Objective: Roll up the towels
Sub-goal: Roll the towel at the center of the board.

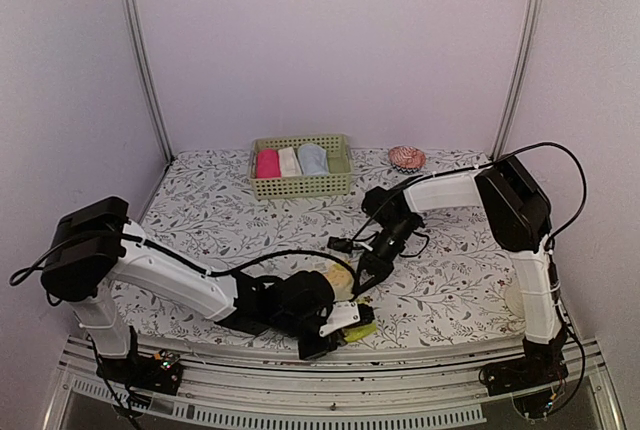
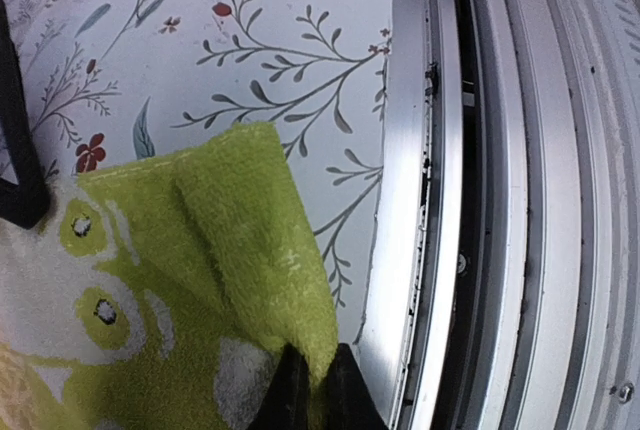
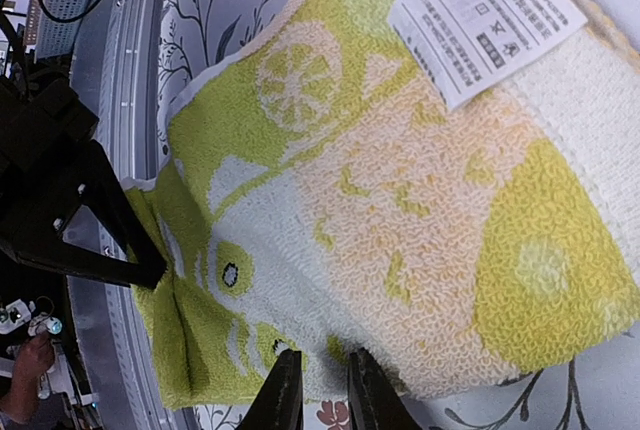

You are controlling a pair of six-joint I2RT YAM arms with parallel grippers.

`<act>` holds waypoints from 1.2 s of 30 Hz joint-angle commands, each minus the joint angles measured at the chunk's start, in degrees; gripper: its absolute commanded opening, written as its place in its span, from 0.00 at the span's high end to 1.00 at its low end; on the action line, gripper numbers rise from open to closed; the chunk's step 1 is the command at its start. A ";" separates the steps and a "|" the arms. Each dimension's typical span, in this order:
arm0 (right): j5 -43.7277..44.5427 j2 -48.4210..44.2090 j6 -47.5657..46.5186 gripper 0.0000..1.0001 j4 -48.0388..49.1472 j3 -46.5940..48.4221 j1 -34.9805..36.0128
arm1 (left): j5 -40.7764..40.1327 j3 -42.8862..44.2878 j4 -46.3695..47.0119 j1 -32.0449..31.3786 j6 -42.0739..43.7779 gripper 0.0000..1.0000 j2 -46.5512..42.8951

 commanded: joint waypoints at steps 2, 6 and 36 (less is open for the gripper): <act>7.06 -0.63 0.48 0.80 2.56 -1.56 -0.85 | 9.31 -0.42 0.57 3.00 -3.80 0.97 0.05; 5.16 -9.08 0.11 0.77 2.11 -5.91 -3.69 | 15.54 0.76 1.29 6.15 -5.01 0.97 1.53; 25.61 -37.50 -15.00 0.64 33.23 -39.40 18.75 | 44.16 5.87 5.23 19.24 -27.79 0.95 14.91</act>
